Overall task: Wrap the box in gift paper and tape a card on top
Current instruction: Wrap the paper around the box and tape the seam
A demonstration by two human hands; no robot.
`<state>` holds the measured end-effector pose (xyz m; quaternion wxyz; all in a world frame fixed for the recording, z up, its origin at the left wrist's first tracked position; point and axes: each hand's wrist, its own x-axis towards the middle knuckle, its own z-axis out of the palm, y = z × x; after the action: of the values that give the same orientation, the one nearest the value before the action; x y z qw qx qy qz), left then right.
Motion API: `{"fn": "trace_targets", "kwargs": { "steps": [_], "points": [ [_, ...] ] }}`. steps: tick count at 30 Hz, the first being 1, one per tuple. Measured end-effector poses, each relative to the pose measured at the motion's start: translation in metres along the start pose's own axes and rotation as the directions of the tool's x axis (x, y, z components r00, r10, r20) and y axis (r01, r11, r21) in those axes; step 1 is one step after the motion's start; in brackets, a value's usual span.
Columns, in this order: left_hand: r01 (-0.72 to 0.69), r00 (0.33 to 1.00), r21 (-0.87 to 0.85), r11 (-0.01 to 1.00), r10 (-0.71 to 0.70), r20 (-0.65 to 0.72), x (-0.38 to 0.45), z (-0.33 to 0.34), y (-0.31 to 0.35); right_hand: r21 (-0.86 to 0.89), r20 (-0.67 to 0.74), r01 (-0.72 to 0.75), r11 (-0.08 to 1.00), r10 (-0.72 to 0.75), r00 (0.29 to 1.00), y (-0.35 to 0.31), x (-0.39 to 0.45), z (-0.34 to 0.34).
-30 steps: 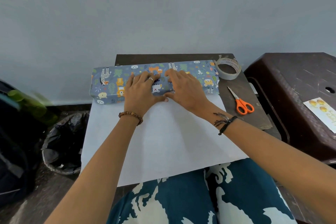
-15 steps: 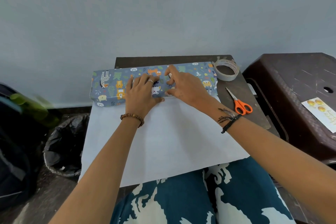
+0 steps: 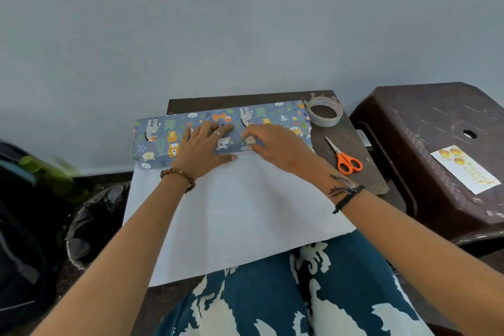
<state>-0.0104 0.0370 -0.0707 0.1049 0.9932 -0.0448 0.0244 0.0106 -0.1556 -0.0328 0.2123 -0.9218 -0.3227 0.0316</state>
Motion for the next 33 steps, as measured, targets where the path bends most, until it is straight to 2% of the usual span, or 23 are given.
{"fn": "trace_targets", "kwargs": {
  "steps": [2,6,8,10,13,15,16,18,20,23,26,28,30,33],
  "points": [
    [-0.017,0.999,0.054,0.998,0.015,0.045,-0.004,-0.006,0.006,0.010,0.000,0.006,1.000,-0.006,1.000,-0.004,-0.012,0.000],
    [-0.122,0.993,0.097,0.988,0.120,0.021,-0.026,-0.019,0.034,0.036,0.091,-0.025,0.999,0.022,0.996,-0.005,-0.033,-0.003],
    [-0.236,0.966,0.139,0.962,0.216,0.143,-0.041,-0.023,0.051,0.042,0.219,-0.048,0.998,0.038,0.975,-0.009,-0.042,-0.009],
    [-0.275,0.920,0.116,0.954,0.226,0.321,-0.059,-0.025,0.065,-0.011,0.381,-0.033,0.999,0.035,0.924,-0.016,-0.056,-0.017],
    [-0.180,0.790,0.015,0.984,0.136,0.598,-0.091,-0.029,0.077,-0.092,0.591,-0.022,0.996,0.072,0.803,-0.026,-0.081,-0.026],
    [-0.228,0.688,0.045,0.973,0.128,0.714,-0.112,-0.031,0.083,-0.134,0.657,-0.001,0.991,0.089,0.749,-0.032,-0.094,-0.029],
    [-0.282,0.662,0.078,0.956,0.135,0.737,-0.120,-0.031,0.086,-0.156,0.670,0.020,0.988,0.091,0.736,-0.035,-0.099,-0.030],
    [-0.385,0.677,0.150,0.911,0.167,0.717,-0.131,-0.031,0.089,-0.206,0.684,0.082,0.975,0.084,0.724,-0.040,-0.104,-0.029],
    [-0.421,0.731,0.180,0.889,0.215,0.648,-0.135,-0.033,0.092,-0.260,0.693,0.151,0.954,0.075,0.717,-0.045,-0.107,-0.025],
    [-0.472,0.808,0.220,0.854,0.318,0.497,-0.131,-0.045,0.098,-0.300,0.600,0.235,0.925,-0.008,0.800,-0.046,-0.111,-0.021],
    [-0.411,0.859,0.186,0.892,0.311,0.407,-0.120,-0.063,0.099,-0.278,0.515,0.230,0.933,-0.057,0.855,-0.040,-0.107,-0.029],
    [-0.367,0.866,0.144,0.919,0.281,0.414,-0.114,-0.067,0.097,-0.256,0.555,0.203,0.945,-0.029,0.832,-0.038,-0.105,-0.031],
    [-0.368,0.840,0.169,0.914,0.249,0.482,-0.115,-0.060,0.096,-0.303,0.608,0.242,0.922,-0.009,0.794,-0.035,-0.108,-0.024],
    [-0.391,0.823,0.209,0.896,0.239,0.515,-0.121,-0.043,0.098,-0.372,0.570,0.355,0.858,-0.091,0.817,-0.031,-0.117,-0.009]
  ]
}}
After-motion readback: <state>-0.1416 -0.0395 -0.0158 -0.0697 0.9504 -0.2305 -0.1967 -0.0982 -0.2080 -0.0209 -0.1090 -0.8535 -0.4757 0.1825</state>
